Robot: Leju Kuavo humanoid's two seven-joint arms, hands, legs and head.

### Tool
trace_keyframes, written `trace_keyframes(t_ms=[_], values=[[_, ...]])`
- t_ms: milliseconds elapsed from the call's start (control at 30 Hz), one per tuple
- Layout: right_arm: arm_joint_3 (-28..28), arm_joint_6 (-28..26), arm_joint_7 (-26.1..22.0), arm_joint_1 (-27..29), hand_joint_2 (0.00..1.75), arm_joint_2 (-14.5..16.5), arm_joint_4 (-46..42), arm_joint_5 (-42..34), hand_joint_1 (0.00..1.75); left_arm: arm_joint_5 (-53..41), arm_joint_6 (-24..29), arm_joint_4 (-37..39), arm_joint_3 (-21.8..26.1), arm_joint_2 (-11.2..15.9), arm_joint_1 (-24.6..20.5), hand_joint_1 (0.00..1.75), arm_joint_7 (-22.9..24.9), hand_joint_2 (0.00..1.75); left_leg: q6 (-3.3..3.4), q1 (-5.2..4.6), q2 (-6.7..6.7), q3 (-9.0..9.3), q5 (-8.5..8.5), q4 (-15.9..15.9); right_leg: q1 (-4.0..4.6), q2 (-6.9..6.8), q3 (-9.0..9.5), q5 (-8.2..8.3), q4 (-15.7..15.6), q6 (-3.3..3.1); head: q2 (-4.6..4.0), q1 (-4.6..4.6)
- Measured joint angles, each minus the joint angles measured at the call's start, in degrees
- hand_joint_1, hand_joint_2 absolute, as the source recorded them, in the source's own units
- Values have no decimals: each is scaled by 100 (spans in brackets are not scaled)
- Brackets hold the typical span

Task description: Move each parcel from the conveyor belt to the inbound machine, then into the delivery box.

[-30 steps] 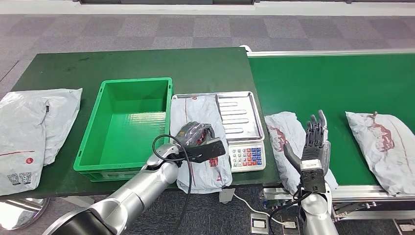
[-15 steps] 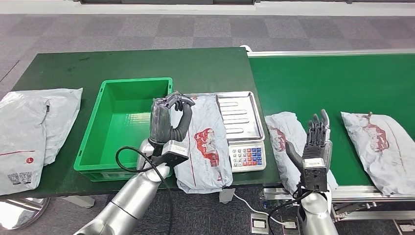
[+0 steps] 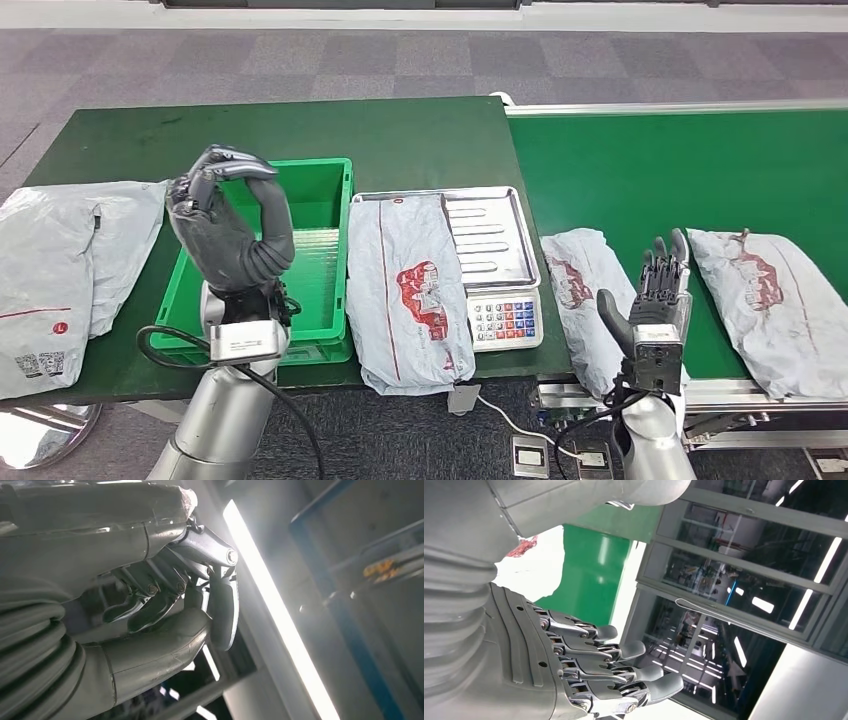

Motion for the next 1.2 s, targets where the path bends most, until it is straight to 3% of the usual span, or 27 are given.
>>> trace_keyframes(t_ms=[133, 167, 233, 333, 400, 533, 667, 833, 967, 1200], values=[[0, 22, -1, 44, 175, -11, -7, 4, 0, 60, -50, 97, 41, 90, -30, 5, 43, 175, -1, 0, 2, 1, 1, 0, -1, 1, -2, 1, 0, 0, 0, 0], [0, 37, -2, 61, 175, -16, -16, 7, 0, 23, -204, 168, 25, 113, -59, 0, 155, 175, 0, 0, 2, 2, 2, 1, -1, 1, -5, 1, -1, 0, 0, 0], [0, 125, -1, 94, 175, -37, -49, 31, 0, -372, -1045, 545, -111, 161, -243, 0, 619, 175, 2, 0, -5, 3, 3, 2, -2, -4, -8, 1, -4, 2, 0, 0], [0, 299, -2, 111, 175, -58, -111, 121, 0, -1575, -3238, 1775, -603, 181, -648, 0, 1279, 175, 5, -3, -17, 4, 6, 2, -5, -13, 3, 5, -5, 4, 0, 1], [0, 338, -1, 137, 175, -61, -151, 151, 0, -2017, -3965, 2552, -896, 119, -789, 0, 1475, 175, 4, -5, 8, 2, 6, 4, -7, 12, -3, 17, -4, 5, 0, 2], [0, 351, -1, 233, 175, -82, -219, 199, 0, -2236, -3786, 3644, -1219, 16, -1107, 0, 1663, 175, 6, -7, 42, -1, 2, 5, -7, 40, -15, 23, -6, 6, 0, 1], [-2, 356, 1, 282, 175, -88, -254, 222, 0, -2283, -3764, 4250, -1355, -31, -1306, 0, 1765, 175, 4, -4, 41, -1, 1, 3, -4, 39, -16, 21, -5, 4, 0, 1], [-196, 428, 395, 281, 175, -77, -162, 632, 0, -2671, -4052, 5027, -1442, -42, -1589, 0, 3121, 175, 0, 0, 43, -1, 0, 0, 0, 38, -14, 19, -4, 1, 0, 0], [-520, 522, 927, 197, 175, -66, 214, 789, 0, -2827, -4062, 5414, -1442, -52, -1733, 0, 3538, 175, 1, 0, 36, 2, 2, 0, 0, 28, -4, 19, -4, 1, 0, 2], [-754, 546, 1077, 100, 175, -40, 644, 862, 0, -2877, -4074, 5680, -1443, -77, -1848, 0, 3705, 175, 0, 0, 39, 12, 2, 0, 1, 32, 1, 20, -4, 1, 0, 0]])
